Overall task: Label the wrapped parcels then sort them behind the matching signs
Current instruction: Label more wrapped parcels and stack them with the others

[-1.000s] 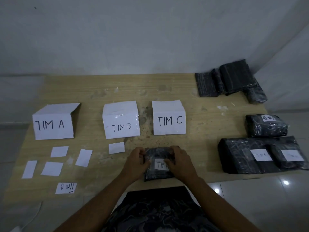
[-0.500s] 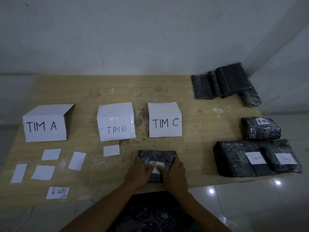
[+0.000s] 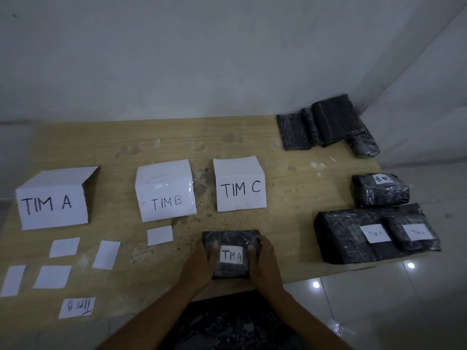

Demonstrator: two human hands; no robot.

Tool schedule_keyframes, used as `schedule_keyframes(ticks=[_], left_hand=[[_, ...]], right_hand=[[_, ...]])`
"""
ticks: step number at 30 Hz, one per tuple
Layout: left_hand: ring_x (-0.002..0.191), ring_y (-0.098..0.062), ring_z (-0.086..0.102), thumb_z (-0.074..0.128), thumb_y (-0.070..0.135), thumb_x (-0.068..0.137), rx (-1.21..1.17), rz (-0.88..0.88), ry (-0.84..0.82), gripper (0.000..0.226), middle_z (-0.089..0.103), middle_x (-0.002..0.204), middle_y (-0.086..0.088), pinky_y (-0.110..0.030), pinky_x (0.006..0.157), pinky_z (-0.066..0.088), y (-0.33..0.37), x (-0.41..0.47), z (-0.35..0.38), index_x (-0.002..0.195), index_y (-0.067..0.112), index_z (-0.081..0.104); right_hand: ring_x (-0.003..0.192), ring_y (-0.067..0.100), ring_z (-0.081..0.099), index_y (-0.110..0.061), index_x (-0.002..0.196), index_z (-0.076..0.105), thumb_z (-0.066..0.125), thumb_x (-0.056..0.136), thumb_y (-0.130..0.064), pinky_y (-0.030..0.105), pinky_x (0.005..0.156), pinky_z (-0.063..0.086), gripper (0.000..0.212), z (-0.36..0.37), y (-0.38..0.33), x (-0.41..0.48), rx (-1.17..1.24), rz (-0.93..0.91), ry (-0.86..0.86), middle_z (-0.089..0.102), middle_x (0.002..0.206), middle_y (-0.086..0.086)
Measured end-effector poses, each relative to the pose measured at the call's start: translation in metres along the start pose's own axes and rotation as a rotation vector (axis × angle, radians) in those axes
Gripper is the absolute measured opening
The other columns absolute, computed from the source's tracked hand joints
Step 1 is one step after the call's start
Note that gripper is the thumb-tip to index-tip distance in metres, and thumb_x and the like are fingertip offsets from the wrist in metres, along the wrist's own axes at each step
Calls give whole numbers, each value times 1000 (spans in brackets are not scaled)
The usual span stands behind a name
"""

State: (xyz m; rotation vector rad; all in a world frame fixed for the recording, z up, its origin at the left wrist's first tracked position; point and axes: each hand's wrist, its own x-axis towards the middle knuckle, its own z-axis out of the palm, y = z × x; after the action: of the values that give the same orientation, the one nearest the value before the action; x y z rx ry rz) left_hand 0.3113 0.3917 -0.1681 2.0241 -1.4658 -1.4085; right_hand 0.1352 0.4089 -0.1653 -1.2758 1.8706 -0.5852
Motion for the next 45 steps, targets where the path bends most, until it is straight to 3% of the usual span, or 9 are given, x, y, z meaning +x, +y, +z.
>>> schedule_keyframes(ticks=[5,11,14,18,22,28,33,41,45], left_hand=[[91,-18,60,32,50,98,-85,-9,6,45,62,116,-7,-36,86,52,9,3,3,128,18,43],[93,6,57,39,57,91,-250,122,-38,36,57,104,21,-17,81,48,58,-4,12,122,40,35],[95,6,56,46,46,94,-251,178,-57,35,53,106,24,-13,74,47,87,10,21,126,39,34],[91,-3,62,49,43,95,-219,229,-85,46,57,106,18,-28,75,57,139,40,45,136,28,36],[103,-12,59,52,46,93,-207,254,-50,40,55,113,12,-25,80,50,195,65,71,128,29,42],[93,-10,56,63,36,89,-210,175,-10,51,54,114,-1,-18,69,46,260,102,126,127,14,37],[98,-11,57,62,32,91,-170,98,-29,38,57,119,-1,-29,80,51,276,121,158,119,18,42],[97,-12,54,54,23,95,-17,58,-115,39,58,124,-4,-22,78,43,280,125,175,131,11,46],[88,-12,55,56,21,94,39,59,-127,21,60,112,-4,-23,71,43,278,126,180,114,17,49]], right_hand=[[109,14,44,-22,148,27,39,100,-39,28,94,38,53,-9,2,3,-42,-26,-11,48,128,6],[112,15,52,-28,147,32,18,99,-53,32,92,47,56,-61,0,30,-31,-91,96,54,129,1],[110,9,57,-25,140,41,34,100,-44,27,88,50,45,-97,-9,47,43,-113,136,57,125,-6],[106,14,54,-15,132,49,49,98,-26,26,87,45,36,-157,-10,82,23,-141,245,56,123,3],[99,18,50,-13,133,50,53,96,-24,22,83,37,39,-214,-1,123,-79,-111,261,49,122,12],[114,30,51,-10,140,42,53,96,-22,31,91,42,47,-271,32,178,-126,-22,175,50,126,15],[130,34,39,-11,148,28,51,93,-34,52,108,35,63,-279,59,198,-316,39,108,45,142,13],[138,35,26,-13,149,23,42,97,-39,52,110,26,62,-282,70,192,-548,42,-4,33,152,12],[126,37,42,-9,135,44,48,93,-40,49,99,37,52,-278,71,190,-639,27,125,51,137,13]])
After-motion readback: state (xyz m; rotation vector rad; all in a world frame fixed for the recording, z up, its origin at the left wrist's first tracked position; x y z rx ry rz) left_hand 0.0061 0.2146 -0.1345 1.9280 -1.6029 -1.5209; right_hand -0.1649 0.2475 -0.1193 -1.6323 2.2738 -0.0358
